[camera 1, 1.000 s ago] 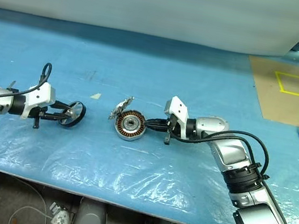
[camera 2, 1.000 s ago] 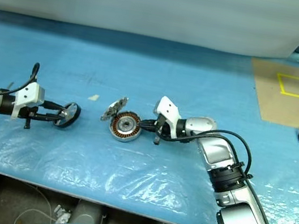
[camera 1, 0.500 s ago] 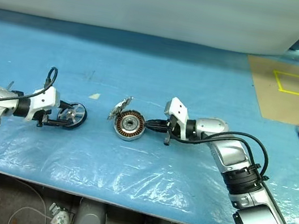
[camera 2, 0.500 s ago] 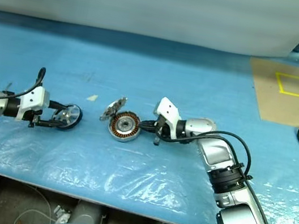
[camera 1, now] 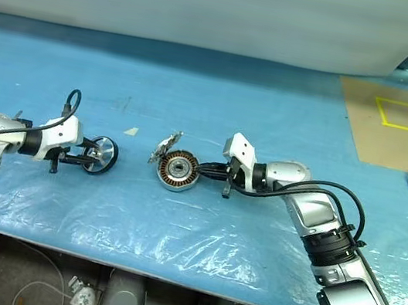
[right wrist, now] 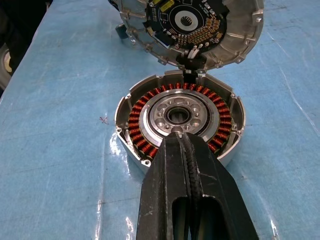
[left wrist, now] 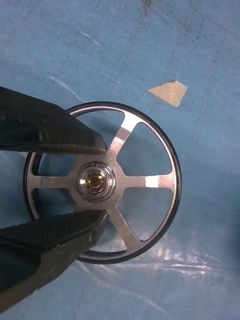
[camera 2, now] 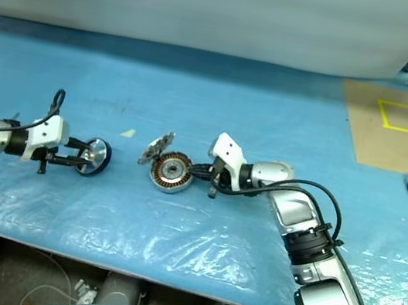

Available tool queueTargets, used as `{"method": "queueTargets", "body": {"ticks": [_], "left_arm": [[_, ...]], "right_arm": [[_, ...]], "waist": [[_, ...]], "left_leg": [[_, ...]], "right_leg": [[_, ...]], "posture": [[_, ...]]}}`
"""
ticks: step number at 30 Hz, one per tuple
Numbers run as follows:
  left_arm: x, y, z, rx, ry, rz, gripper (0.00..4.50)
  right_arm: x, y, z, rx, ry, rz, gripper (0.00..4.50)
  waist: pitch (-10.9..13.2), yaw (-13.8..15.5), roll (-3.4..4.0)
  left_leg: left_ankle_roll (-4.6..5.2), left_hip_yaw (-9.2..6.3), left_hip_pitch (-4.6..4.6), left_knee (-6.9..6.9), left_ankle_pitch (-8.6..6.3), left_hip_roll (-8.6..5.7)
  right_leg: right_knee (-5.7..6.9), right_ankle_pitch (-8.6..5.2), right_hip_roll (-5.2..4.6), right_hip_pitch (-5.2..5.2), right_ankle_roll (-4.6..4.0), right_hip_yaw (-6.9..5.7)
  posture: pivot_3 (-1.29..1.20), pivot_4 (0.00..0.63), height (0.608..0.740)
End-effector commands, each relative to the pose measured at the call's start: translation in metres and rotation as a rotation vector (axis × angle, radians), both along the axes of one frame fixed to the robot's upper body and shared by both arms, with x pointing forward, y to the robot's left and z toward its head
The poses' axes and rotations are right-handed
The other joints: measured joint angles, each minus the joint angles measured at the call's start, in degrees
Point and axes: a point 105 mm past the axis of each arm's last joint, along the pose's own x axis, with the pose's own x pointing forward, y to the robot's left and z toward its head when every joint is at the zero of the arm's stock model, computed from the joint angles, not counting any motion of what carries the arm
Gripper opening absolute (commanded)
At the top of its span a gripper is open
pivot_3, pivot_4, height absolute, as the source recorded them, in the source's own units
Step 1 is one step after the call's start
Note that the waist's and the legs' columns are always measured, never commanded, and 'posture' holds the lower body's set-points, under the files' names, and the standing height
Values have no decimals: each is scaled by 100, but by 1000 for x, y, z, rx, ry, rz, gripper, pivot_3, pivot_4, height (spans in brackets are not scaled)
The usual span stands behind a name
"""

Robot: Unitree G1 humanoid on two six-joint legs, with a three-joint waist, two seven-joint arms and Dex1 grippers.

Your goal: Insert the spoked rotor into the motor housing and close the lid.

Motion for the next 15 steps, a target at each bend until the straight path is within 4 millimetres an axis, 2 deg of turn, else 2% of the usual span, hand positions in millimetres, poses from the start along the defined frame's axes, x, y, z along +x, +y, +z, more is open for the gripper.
{"method": "queueTargets", "body": {"ticks": [1,3,8,15], "left_arm": [[-16,-11,9,-114,-6,-20,1331],[-27,-21,10,-186,15,-21,1331],[-52,-66,14,-392,29,-16,1331],[-57,-115,15,-638,74,44,1331]], "right_arm": [[1,0,16,39,-59,3,0],[2,-2,18,42,-71,-3,0],[5,-9,21,68,-80,-31,0],[5,-11,17,49,-83,-30,0]], "waist": [[0,-12,-1],[1,-29,-1],[3,-6,-1],[4,-28,3]], "left_leg": [[0,0,0,0,0,2],[0,1,-2,-4,0,5],[0,4,-6,-10,-1,6],[6,9,3,3,4,9]], "right_leg": [[0,0,2,-1,0,0],[0,-1,5,-6,-2,0],[-4,-7,5,-8,-12,-3],[-4,-21,8,1,-34,1]], "posture": [[0,150,740],[0,150,740],[0,150,740],[0,150,740]]}}
